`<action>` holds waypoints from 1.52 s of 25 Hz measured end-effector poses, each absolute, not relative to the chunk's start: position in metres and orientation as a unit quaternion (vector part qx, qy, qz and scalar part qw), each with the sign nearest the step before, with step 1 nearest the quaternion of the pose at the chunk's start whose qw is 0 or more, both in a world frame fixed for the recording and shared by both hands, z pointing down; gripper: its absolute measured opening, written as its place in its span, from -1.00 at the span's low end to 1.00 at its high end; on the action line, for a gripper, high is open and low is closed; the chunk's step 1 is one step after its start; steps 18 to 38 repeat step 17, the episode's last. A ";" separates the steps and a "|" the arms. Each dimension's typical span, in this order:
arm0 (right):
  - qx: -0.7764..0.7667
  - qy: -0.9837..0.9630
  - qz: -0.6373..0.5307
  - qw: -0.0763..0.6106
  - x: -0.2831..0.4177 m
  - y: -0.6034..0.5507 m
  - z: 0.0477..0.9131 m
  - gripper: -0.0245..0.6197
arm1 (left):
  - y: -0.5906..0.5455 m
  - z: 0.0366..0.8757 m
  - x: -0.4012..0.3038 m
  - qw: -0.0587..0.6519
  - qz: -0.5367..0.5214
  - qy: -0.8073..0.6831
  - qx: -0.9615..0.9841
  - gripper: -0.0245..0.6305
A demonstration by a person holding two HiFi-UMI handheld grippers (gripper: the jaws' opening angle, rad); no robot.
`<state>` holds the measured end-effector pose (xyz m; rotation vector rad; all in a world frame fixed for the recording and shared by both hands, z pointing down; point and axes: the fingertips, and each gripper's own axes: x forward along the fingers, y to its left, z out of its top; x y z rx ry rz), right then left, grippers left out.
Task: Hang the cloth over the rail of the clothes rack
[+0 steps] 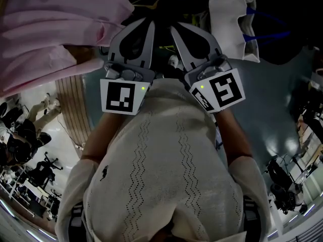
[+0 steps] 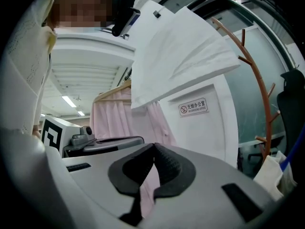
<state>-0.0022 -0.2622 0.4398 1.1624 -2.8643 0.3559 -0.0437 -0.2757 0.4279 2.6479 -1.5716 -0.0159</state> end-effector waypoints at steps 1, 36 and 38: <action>0.375 -0.920 0.115 0.015 -0.001 -0.263 0.440 -0.87 | -0.276 0.429 -0.043 0.031 -0.003 -0.510 0.860 -0.88; 0.377 -0.919 0.115 0.011 -0.008 -0.269 0.440 -0.87 | -0.275 0.434 -0.055 0.041 0.003 -0.517 0.855 -0.88; 0.377 -0.919 0.115 0.011 -0.008 -0.269 0.440 -0.87 | -0.275 0.434 -0.055 0.041 0.003 -0.517 0.855 -0.88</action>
